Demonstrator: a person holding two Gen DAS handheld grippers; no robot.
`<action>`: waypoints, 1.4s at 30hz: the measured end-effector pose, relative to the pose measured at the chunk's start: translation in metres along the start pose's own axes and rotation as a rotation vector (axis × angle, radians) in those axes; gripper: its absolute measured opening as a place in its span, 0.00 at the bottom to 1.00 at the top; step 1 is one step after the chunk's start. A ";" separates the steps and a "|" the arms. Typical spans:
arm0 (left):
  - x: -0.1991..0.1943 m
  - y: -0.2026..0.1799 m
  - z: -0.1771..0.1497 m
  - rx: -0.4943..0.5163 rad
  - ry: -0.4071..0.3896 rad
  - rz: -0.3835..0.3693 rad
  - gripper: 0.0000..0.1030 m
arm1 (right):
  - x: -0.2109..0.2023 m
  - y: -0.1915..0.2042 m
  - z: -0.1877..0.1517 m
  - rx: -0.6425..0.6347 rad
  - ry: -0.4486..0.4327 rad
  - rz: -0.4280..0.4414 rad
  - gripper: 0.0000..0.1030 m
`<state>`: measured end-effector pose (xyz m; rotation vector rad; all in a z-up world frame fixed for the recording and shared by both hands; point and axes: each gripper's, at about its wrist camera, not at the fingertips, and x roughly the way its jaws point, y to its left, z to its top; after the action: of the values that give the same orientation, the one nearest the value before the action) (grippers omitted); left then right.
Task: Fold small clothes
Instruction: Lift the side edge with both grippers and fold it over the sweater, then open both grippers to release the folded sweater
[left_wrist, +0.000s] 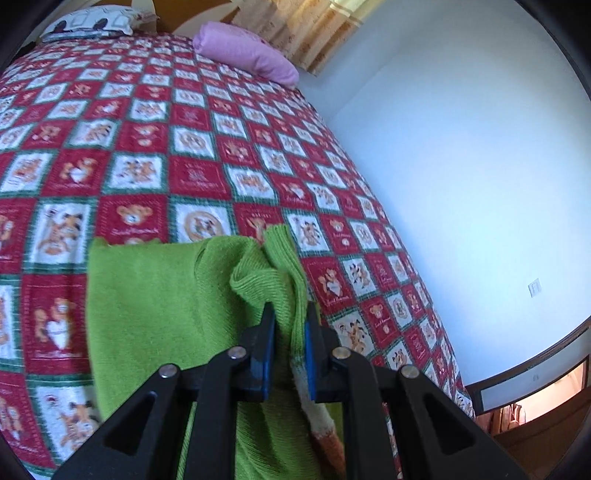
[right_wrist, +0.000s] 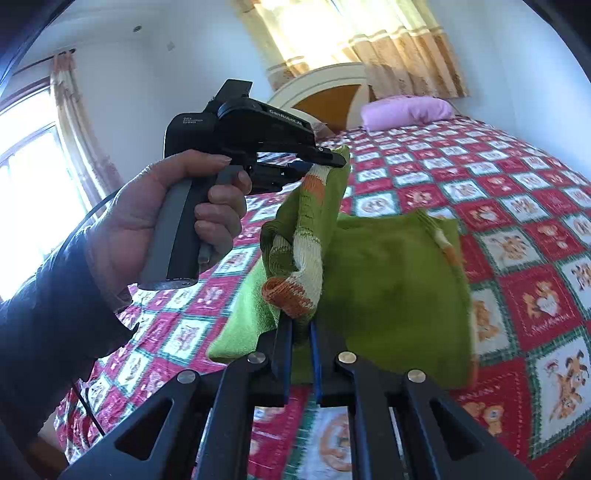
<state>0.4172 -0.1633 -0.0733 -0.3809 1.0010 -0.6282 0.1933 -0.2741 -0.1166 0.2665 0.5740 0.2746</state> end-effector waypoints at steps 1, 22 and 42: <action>0.004 -0.001 0.000 0.000 0.006 -0.002 0.14 | -0.001 -0.006 -0.001 0.011 0.005 -0.008 0.07; 0.094 -0.036 -0.021 0.046 0.097 0.004 0.18 | -0.011 -0.080 -0.024 0.177 0.047 -0.098 0.06; -0.085 0.023 -0.184 0.370 -0.189 0.277 0.94 | -0.031 -0.061 0.023 0.079 -0.076 -0.177 0.52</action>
<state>0.2316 -0.0930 -0.1218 0.0262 0.7214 -0.5013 0.1926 -0.3450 -0.1022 0.2992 0.5299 0.0708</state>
